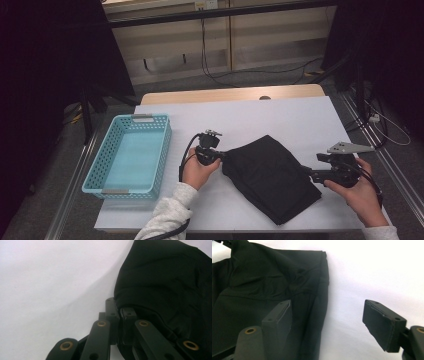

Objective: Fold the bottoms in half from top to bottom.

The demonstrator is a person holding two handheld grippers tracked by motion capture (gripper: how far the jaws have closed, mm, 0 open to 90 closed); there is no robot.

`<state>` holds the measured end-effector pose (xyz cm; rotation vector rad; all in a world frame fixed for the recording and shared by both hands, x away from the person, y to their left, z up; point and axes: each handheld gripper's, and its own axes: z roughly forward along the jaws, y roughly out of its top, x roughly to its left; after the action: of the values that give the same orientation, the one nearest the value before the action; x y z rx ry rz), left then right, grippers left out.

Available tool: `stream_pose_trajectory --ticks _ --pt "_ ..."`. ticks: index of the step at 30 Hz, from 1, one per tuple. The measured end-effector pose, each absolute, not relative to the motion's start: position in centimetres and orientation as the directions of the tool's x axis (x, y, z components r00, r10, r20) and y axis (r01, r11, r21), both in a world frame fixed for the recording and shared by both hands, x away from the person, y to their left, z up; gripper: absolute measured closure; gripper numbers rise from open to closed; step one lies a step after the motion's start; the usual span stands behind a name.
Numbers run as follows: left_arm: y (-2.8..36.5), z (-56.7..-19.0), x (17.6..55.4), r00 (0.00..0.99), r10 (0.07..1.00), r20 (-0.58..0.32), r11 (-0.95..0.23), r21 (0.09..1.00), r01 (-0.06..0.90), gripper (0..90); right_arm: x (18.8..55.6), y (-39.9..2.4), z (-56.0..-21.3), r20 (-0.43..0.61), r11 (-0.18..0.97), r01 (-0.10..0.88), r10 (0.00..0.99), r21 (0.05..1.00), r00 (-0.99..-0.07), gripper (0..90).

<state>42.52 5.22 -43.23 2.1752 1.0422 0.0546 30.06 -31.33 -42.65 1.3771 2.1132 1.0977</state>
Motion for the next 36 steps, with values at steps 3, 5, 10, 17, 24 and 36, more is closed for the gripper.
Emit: stream_pose_trajectory --ticks 3,5,10,17,24,36 --pt "5.5 -43.1 42.8 0.67 0.696 -0.257 -0.415 0.618 0.668 87.0 30.1 -31.3 -42.7 0.092 0.213 0.591 0.892 0.778 -0.443 23.8" --pt "5.6 -43.2 42.9 0.67 0.696 -0.256 -0.415 0.618 0.668 86.5 30.1 -31.1 -42.8 0.089 0.219 0.592 0.891 0.775 -0.446 24.4" --pt "5.9 -43.7 43.0 0.667 0.699 -0.258 -0.411 0.618 0.67 84.8 30.1 -30.3 -43.1 0.089 0.241 0.591 0.877 0.77 -0.473 30.3" --pt "6.7 -44.0 42.5 0.651 0.719 -0.243 -0.396 0.627 0.671 65.7 30.2 -29.8 -43.2 0.084 0.254 0.587 0.87 0.769 -0.486 29.9" --pt "7.8 -44.9 41.8 0.631 0.728 -0.268 -0.378 0.61 0.696 56.2 30.1 -30.0 -43.2 0.093 0.244 0.59 0.871 0.77 -0.482 29.8" --pt "6.2 -45.0 39.3 0.654 0.721 -0.229 -0.422 0.603 0.677 74.1 30.0 -29.4 -43.2 0.088 0.255 0.588 0.866 0.768 -0.491 29.3"
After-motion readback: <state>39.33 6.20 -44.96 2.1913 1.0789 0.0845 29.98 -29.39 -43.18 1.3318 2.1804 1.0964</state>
